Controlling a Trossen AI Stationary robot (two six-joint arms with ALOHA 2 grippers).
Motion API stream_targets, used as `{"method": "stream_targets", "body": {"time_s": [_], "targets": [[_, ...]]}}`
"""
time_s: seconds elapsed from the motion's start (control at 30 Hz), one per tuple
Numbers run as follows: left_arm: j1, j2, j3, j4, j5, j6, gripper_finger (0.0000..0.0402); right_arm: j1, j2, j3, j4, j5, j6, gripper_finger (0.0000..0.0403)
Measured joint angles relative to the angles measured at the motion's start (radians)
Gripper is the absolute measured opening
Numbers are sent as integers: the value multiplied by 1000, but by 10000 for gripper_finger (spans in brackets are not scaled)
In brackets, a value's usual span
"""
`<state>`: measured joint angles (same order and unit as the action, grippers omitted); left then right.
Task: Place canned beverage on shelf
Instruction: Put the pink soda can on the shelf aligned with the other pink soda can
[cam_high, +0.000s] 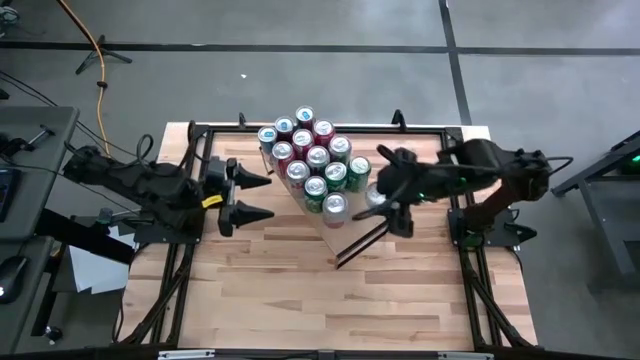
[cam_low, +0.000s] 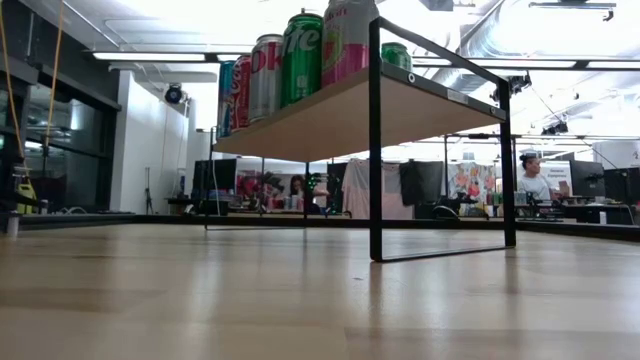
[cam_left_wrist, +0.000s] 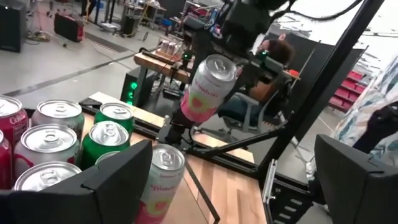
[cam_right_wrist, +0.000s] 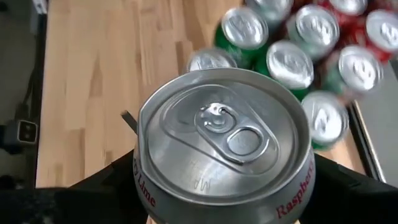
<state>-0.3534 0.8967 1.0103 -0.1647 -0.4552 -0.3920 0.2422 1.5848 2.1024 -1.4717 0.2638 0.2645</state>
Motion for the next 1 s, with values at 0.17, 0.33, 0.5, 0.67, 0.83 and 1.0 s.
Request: {"method": "stream_targets", "body": {"time_s": [0.17, 0.33, 0.5, 0.67, 0.83, 1.0], "targets": [[13, 1, 0, -1, 8, -17, 349, 44, -192, -339, 184, 38, 137, 278], [13, 7, 0, 0, 9, -17, 349, 46, -394, -699, 501, 47, 257, 278], [47, 22, 0, 2, 62, -17, 349, 28, -492, -882, 737, 56, 278, 278], [139, 48, -45, 82, 194, -10, 349, 7, -501, -896, 766, 53, 252, 278], [249, 58, -167, 284, 375, -56, 349, -13, -500, -875, 800, 53, 224, 278], [307, 21, -270, 429, 457, -105, 349, -13, -500, -861, 798, 56, 225, 278]]}}
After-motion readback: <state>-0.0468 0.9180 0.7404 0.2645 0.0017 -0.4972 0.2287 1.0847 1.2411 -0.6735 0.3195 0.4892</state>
